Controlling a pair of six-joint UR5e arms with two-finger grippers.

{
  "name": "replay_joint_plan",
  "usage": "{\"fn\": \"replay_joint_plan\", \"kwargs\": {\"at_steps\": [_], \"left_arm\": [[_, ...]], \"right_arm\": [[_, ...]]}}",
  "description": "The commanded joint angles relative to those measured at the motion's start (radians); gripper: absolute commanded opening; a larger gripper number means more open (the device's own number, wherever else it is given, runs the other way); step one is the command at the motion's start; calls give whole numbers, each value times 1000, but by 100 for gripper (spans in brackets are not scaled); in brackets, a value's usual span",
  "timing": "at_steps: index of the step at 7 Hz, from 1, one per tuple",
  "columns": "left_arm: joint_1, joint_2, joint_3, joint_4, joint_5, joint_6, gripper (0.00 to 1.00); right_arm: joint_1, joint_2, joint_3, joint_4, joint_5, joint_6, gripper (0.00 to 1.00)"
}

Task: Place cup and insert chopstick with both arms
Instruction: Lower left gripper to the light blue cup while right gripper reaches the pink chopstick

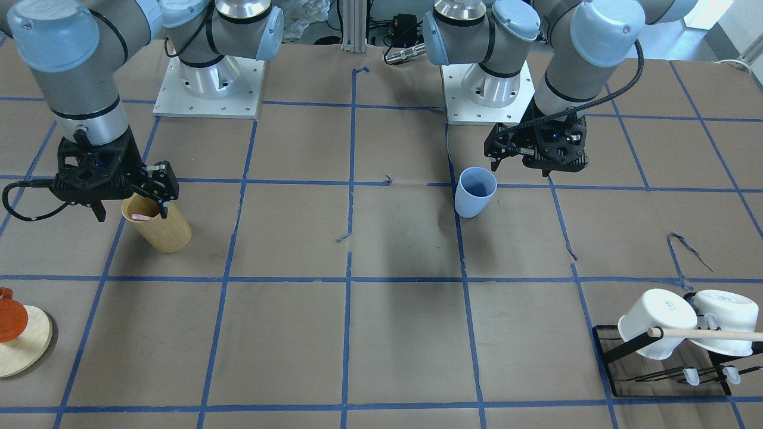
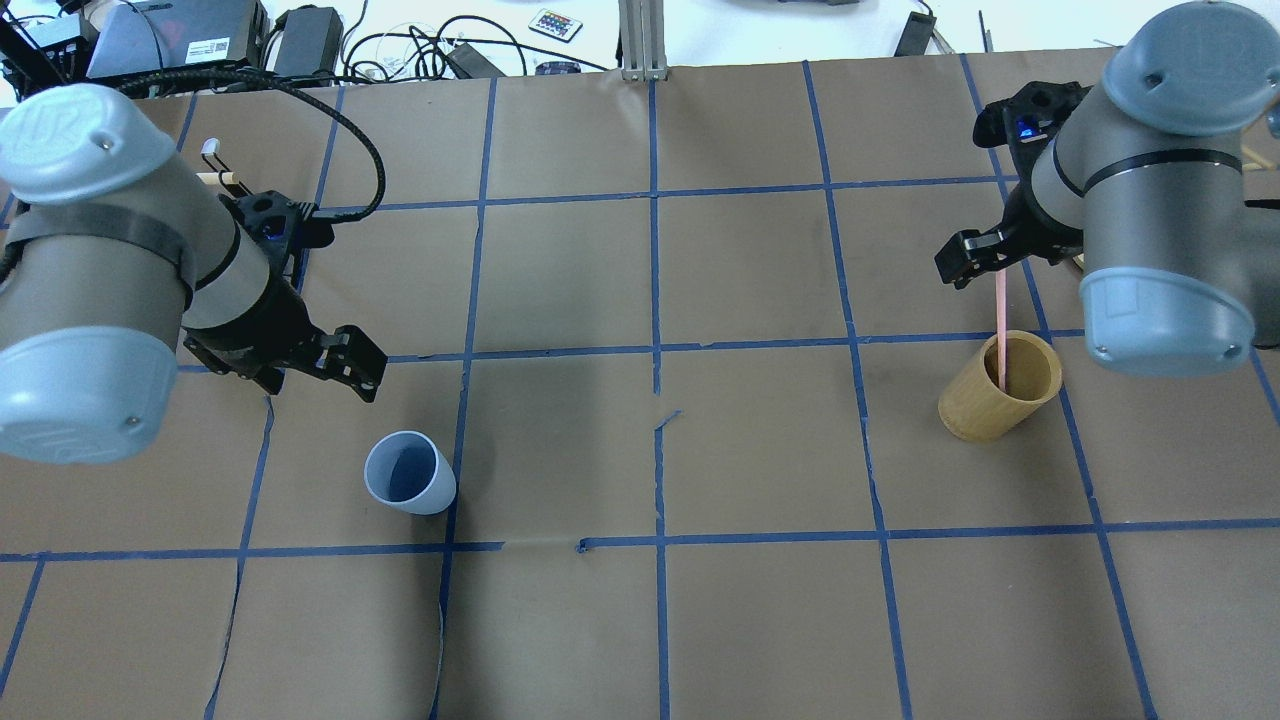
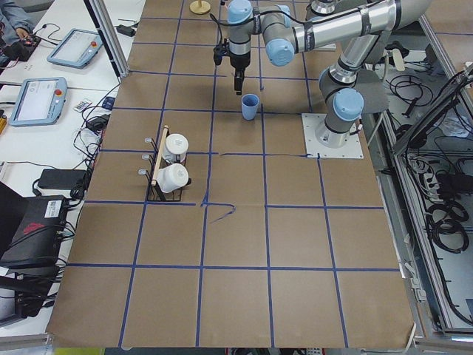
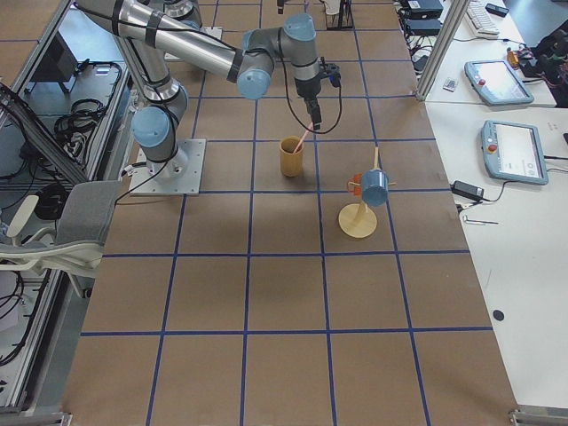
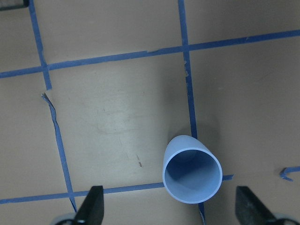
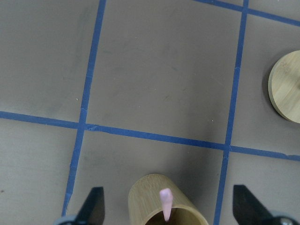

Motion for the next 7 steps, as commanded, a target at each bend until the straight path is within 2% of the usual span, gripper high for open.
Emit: {"fn": "replay_joint_plan", "kwargs": {"at_steps": [1,2,3,5,6,7], "left_arm": [[8,-6,-130,116,2,6,99],[16,-23,-138,139,2,3,98],[22,-38,-152,141,1,-1,95],[25,-37,-218,184,-1,-6,94],[26,-41,-221,189,2,-3,68],[26,-47,-221,190,5,-4,28]], "right_arm": [[0,-1,36,-12,-6,-5,84],[0,-2,33,-13,-3,-5,58],[0,-1,28,-13,-1,-5,44],[1,-1,26,-63,-1,-3,36],[3,-1,26,-68,5,1,26],[0,-2,25,-68,5,0,5]]}}
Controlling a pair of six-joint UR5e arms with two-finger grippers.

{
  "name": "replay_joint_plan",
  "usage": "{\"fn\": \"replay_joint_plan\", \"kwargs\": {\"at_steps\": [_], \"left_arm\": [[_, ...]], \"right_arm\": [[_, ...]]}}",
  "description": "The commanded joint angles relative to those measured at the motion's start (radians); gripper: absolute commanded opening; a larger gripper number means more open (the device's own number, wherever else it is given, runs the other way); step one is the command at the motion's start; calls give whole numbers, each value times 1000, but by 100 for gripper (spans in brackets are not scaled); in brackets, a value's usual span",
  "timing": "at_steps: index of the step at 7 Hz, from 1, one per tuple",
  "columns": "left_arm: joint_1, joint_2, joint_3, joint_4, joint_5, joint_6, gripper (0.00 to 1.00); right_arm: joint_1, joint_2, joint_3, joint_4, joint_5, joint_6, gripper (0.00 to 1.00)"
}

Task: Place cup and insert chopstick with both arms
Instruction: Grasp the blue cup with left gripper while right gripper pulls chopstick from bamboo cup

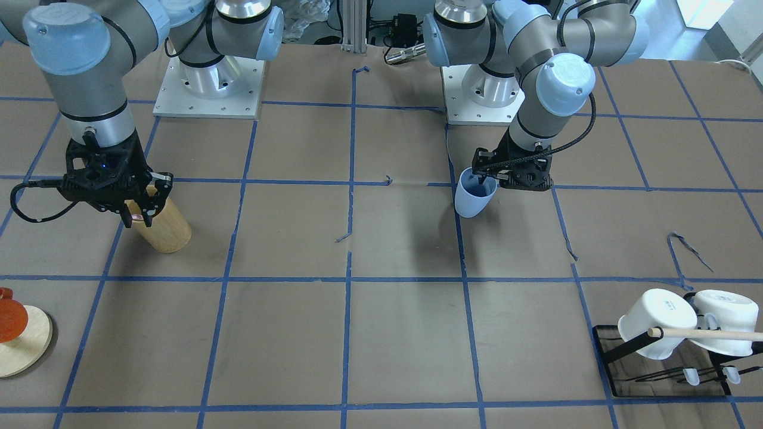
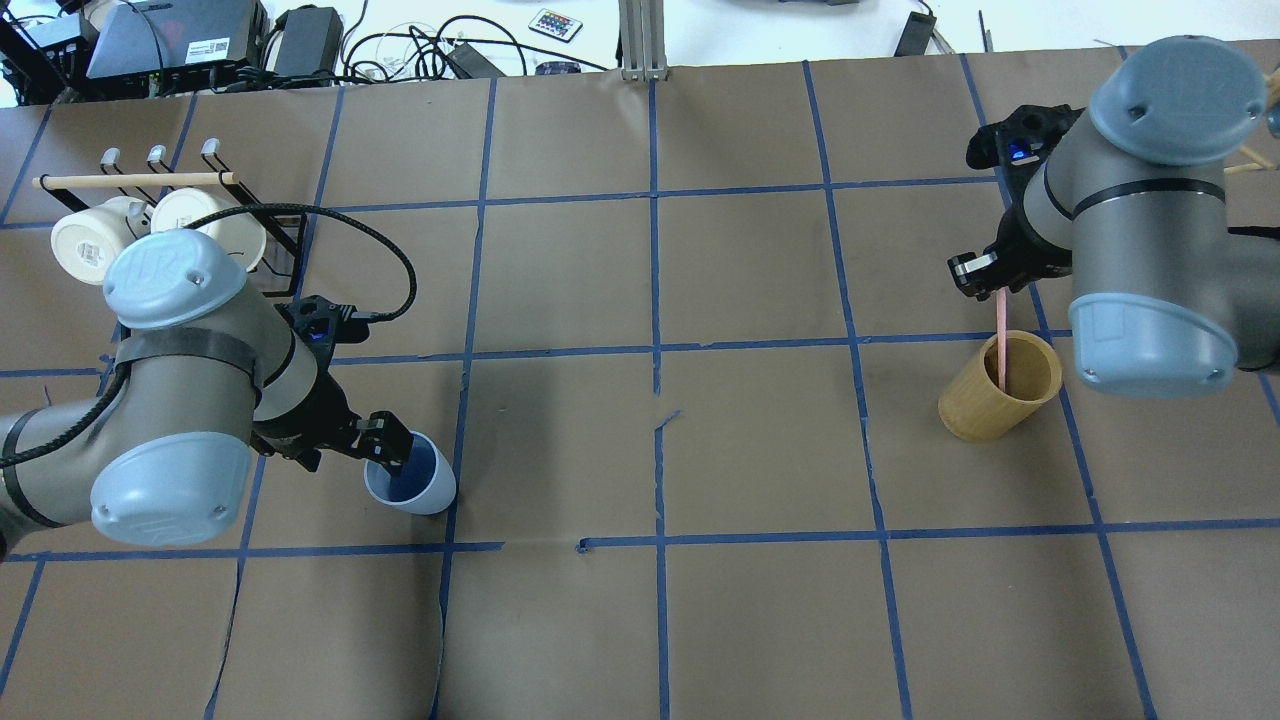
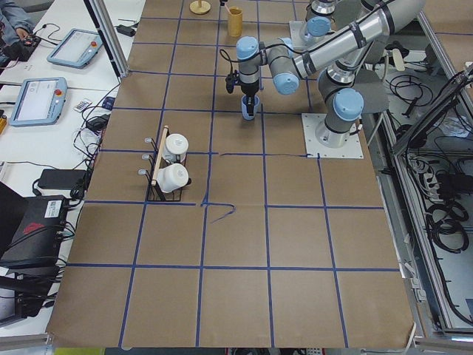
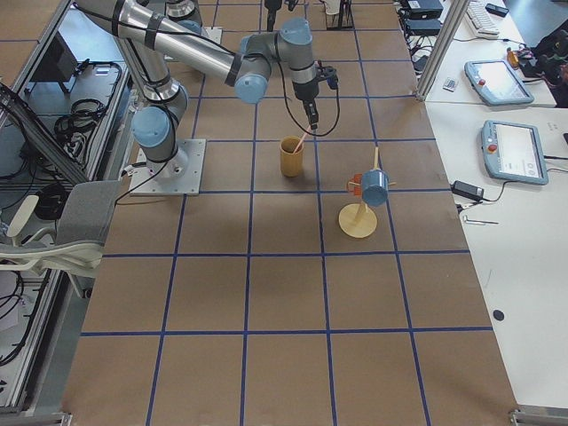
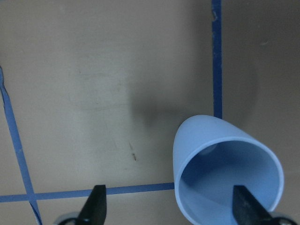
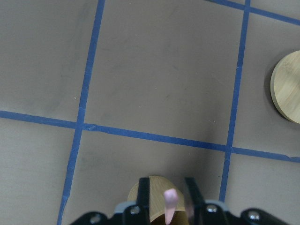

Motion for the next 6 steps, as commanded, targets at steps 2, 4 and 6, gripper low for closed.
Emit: {"fn": "replay_joint_plan", "kwargs": {"at_steps": [2,4,6], "left_arm": [[-1,-8,-2,10,-4,-5,0],[-17,-9,37,11,-41,-98,0],[-43,-14,135,-92,-106,-201,0]], "right_arm": [[-3,-1,-33,-1,8,-3,0],[-2,-3,-110,47,22,-1,0],[-2,-12,-218,156,23,0,0]]}}
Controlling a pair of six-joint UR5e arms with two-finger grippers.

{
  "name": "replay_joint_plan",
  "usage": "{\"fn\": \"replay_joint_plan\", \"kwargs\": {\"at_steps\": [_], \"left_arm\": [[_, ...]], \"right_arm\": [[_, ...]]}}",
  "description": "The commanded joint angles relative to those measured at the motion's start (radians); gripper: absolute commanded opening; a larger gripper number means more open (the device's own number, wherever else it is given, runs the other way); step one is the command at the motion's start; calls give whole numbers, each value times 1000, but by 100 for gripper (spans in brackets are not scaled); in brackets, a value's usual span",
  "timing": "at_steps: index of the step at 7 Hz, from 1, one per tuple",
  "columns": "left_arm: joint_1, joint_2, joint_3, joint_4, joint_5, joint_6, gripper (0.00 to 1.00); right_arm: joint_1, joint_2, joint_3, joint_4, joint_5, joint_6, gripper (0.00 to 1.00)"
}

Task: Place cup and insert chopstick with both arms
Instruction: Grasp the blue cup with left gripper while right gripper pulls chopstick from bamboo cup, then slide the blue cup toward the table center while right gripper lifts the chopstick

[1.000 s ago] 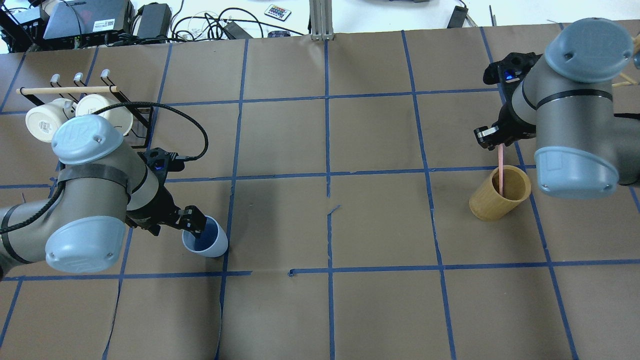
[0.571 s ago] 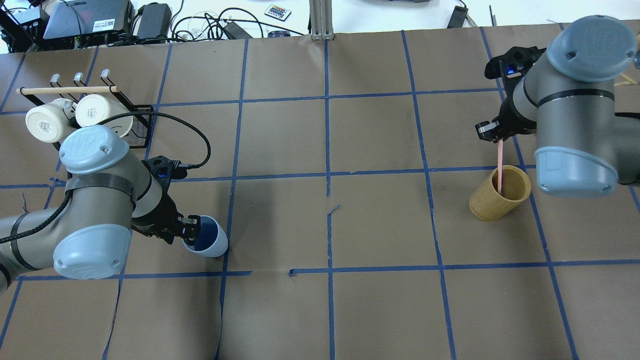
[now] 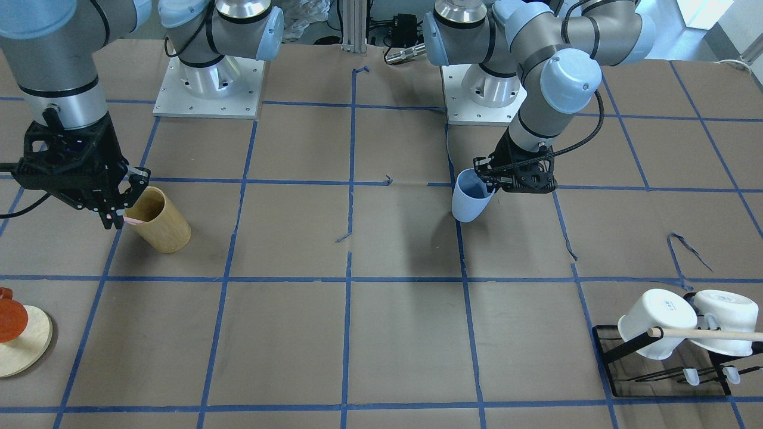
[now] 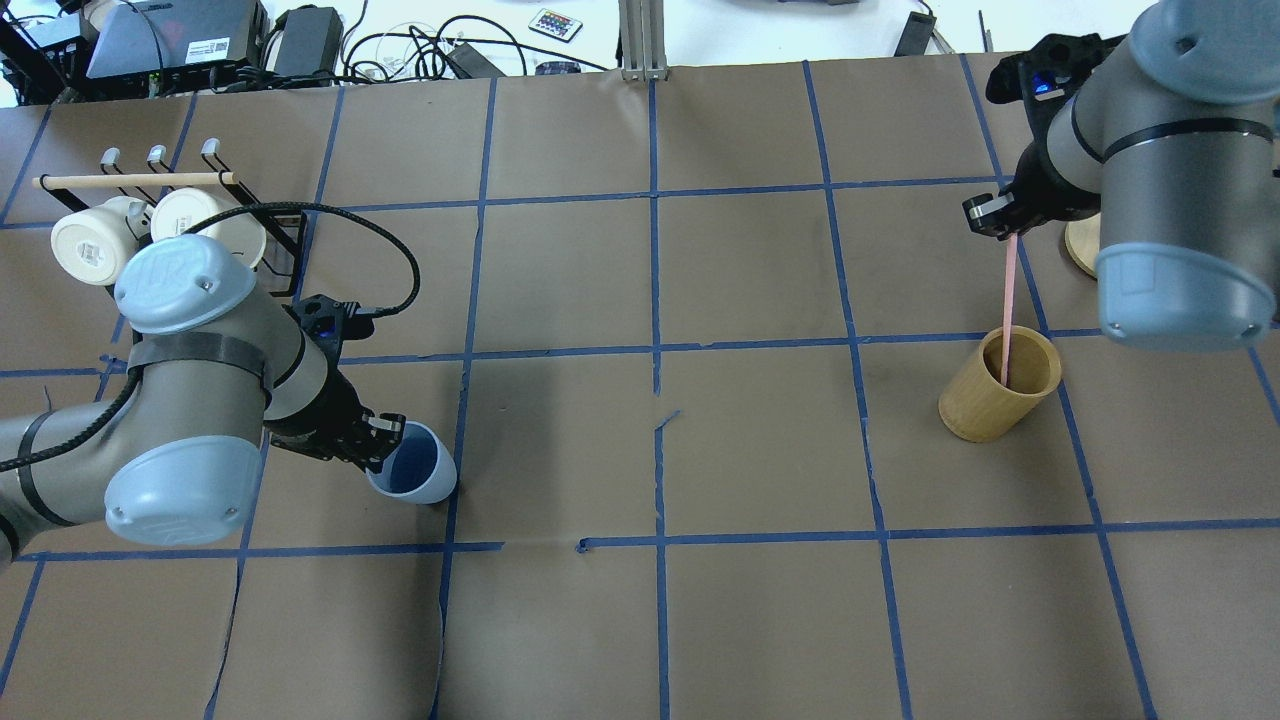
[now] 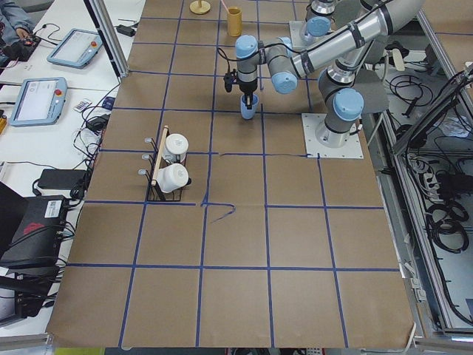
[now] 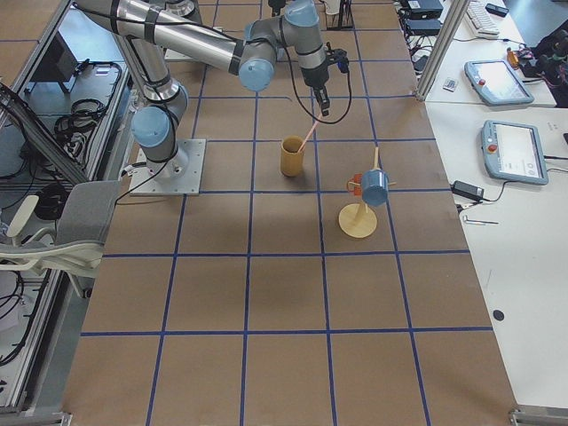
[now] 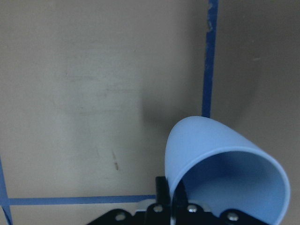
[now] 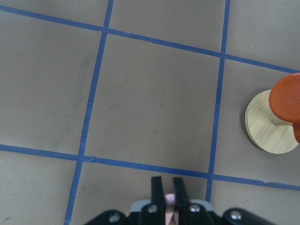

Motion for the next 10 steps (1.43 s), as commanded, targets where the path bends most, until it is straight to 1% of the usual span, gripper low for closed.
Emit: {"fn": "replay_joint_plan", "kwargs": {"at_steps": [1,2,3,4,5,6,7,9,10], "left_arm": [[-111,-4,57,-61,-51,-192,0],[-247,-13,57,-45,-51,-348,0],[-362,-51,57,42,-52,-411,0],[-412,-100,58,123,-55,-541,0],[-434,-128,63,168,-74,-576,0],[-452,-139,67,172,-75,-587,0],[-471,-160,78,197,-83,-642,0],[-486,-194,126,193,-81,-635,0],[-497,-200,127,192,-81,-636,0]], "right_arm": [[2,-7,-142,147,3,6,0],[3,-7,-220,223,28,26,0],[5,-7,-281,276,61,83,0],[6,-5,-306,304,67,96,0],[8,-2,-308,305,99,143,0],[6,-2,-308,303,105,155,0],[9,-4,-308,303,107,158,0],[47,4,-303,291,110,236,0],[51,6,-302,291,111,237,0]]}}
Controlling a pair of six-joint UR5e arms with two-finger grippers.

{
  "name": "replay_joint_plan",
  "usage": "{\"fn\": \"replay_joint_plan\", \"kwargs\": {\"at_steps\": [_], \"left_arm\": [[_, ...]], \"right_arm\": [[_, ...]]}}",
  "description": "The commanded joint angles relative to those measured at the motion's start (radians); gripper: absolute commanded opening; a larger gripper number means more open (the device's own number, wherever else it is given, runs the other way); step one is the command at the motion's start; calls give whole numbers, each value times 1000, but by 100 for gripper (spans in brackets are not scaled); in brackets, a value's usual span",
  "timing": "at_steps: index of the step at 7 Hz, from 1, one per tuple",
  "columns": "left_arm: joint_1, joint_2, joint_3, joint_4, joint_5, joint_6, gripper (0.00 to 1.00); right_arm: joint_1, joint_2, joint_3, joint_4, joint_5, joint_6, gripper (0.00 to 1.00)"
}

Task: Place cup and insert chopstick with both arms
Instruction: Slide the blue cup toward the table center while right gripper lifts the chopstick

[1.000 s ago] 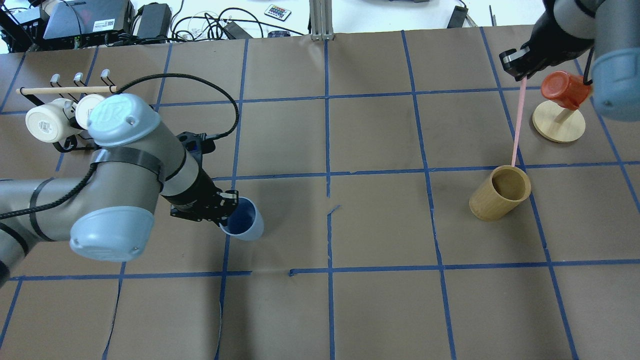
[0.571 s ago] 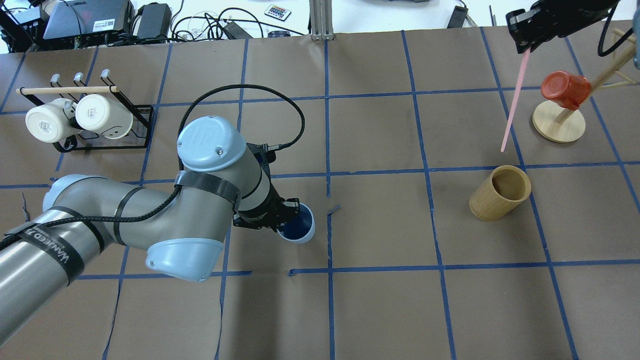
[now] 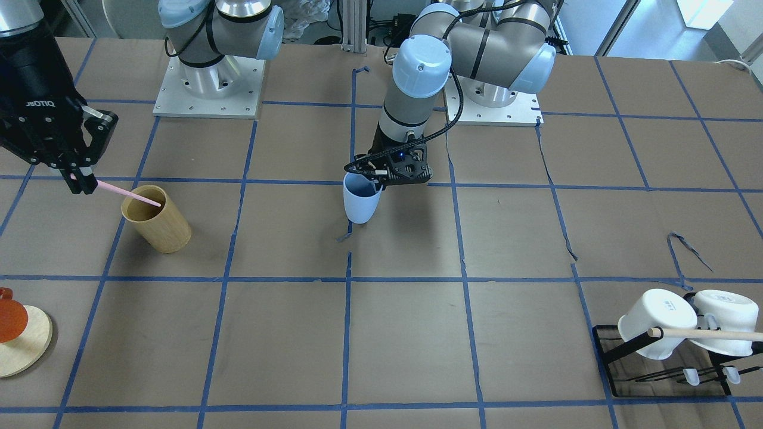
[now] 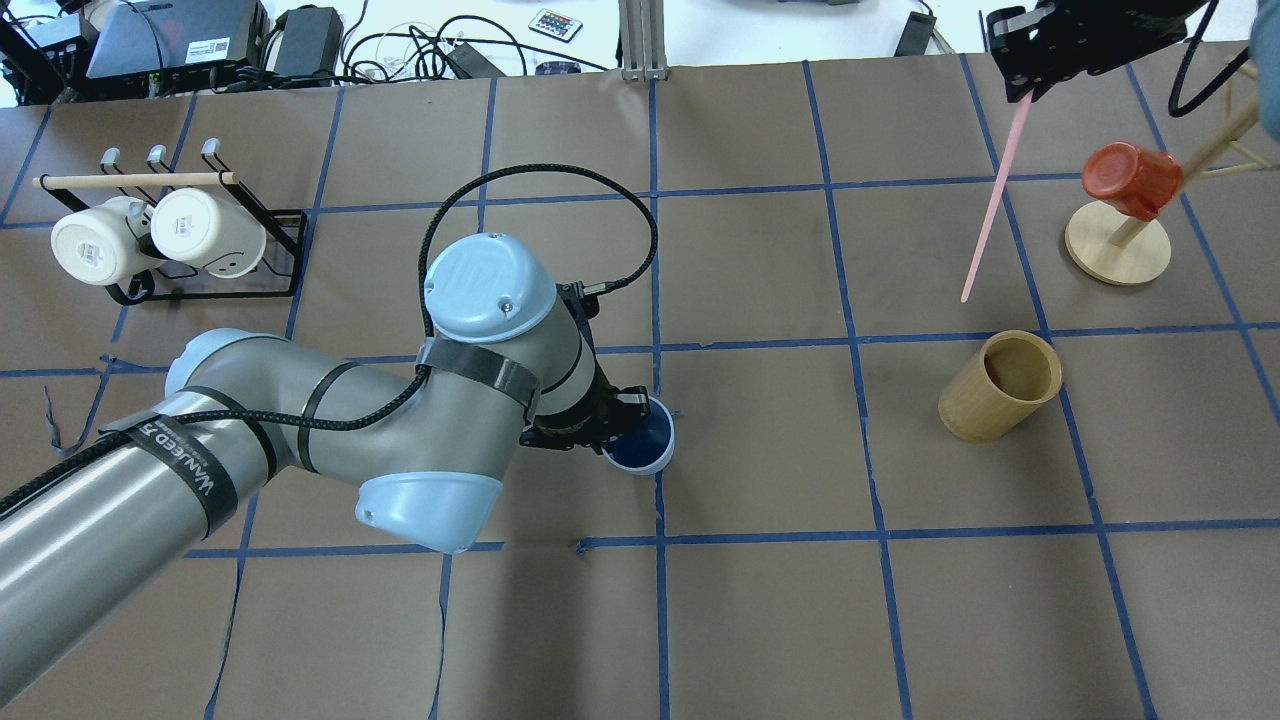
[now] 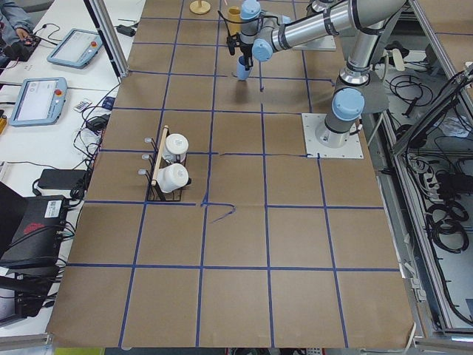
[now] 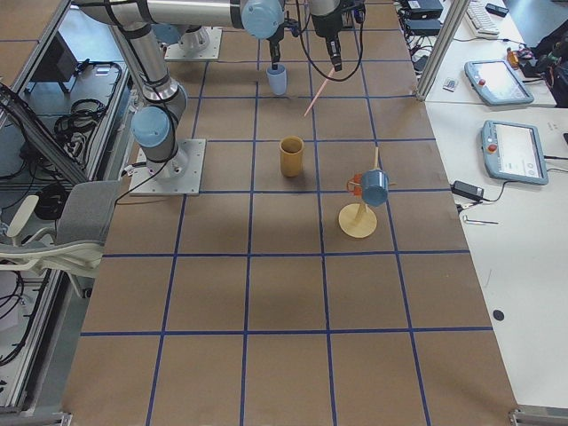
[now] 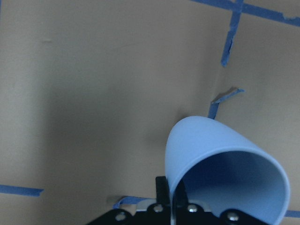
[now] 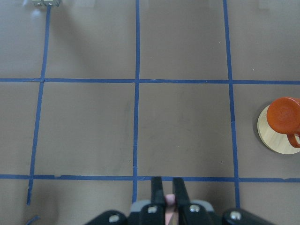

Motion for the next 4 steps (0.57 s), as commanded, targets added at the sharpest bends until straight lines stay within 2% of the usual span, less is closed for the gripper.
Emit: {"fn": "replay_joint_plan", "kwargs": {"at_steps": [1,3,4], "left_arm": [[-14,-15,12,-3,8,3,17],[-14,-20,12,0,9,6,39],[-11,0,16,8,8,19,55]], "right_arm": [[13,5,2,-3,1,19,0],[24,3,2,-3,3,32,0],[48,5,2,-4,7,55,0]]}}
